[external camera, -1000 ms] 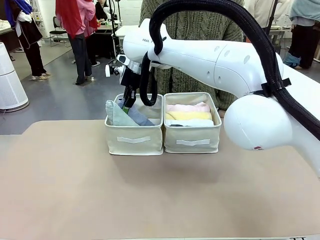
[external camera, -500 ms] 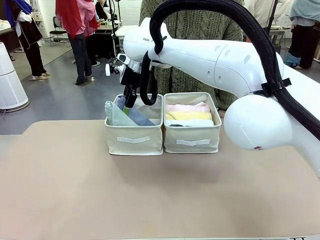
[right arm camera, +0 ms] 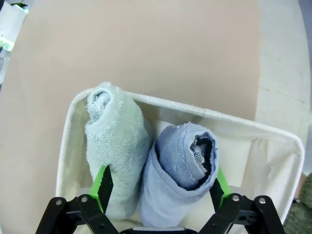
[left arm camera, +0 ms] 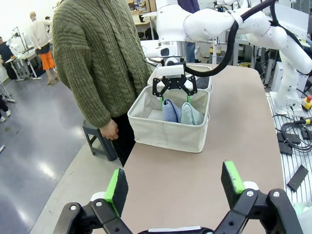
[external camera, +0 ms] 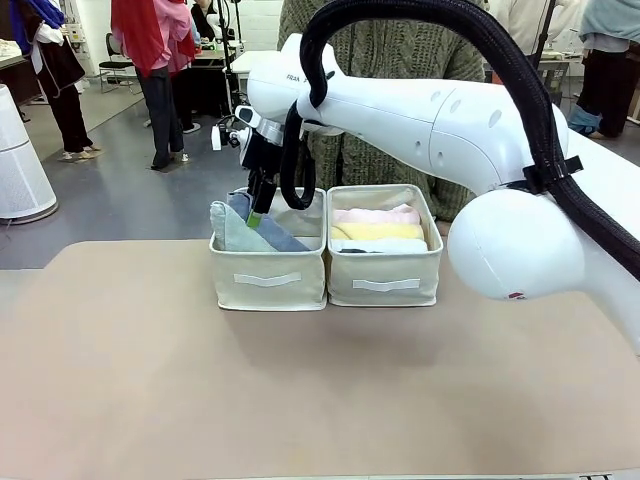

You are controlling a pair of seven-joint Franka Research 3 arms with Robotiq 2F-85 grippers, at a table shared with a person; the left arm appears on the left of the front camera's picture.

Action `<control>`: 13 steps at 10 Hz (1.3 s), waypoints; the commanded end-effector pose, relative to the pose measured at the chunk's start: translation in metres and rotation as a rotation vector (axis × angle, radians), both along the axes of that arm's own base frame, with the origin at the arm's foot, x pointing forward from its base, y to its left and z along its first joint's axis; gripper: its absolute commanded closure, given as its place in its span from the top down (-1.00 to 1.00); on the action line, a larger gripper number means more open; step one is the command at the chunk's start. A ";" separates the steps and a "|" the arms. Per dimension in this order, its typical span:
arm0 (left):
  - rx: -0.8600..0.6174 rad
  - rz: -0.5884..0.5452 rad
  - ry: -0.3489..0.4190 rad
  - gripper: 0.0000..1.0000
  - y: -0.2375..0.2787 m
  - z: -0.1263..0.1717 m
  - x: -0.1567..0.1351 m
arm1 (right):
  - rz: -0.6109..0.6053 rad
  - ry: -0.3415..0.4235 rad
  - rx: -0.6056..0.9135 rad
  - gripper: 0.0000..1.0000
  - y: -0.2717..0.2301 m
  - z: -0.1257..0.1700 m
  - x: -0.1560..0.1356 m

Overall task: Sort the towels based on their folding style.
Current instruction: Pick up another triangle-folded towel from the table and place it in the left Fabric basket.

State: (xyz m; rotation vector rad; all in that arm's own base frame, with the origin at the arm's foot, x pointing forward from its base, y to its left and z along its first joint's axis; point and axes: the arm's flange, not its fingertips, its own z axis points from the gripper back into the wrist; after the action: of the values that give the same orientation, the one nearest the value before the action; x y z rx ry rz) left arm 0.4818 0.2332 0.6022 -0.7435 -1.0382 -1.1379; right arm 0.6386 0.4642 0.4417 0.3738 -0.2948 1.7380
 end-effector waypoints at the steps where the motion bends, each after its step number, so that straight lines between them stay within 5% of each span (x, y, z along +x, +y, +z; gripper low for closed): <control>1: 0.008 0.011 0.003 1.00 -0.003 0.000 -0.002 | 0.018 0.009 0.014 1.00 0.005 0.008 0.013; 5: 0.008 0.011 0.003 1.00 -0.003 0.000 -0.002 | 0.006 -0.015 0.008 1.00 0.000 0.015 0.011; 7: 0.008 0.011 0.003 1.00 -0.003 0.000 -0.002 | -0.030 -0.013 -0.021 1.00 -0.016 0.044 -0.006; 13: 0.008 0.011 0.003 1.00 -0.003 0.000 -0.002 | -0.247 -0.016 -0.119 1.00 -0.096 0.096 -0.137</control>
State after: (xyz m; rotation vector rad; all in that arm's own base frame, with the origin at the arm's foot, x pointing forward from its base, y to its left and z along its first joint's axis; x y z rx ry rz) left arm 0.4818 0.2334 0.6019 -0.7437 -1.0380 -1.1371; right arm 0.5727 0.4119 0.5681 0.2445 -0.2242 1.5604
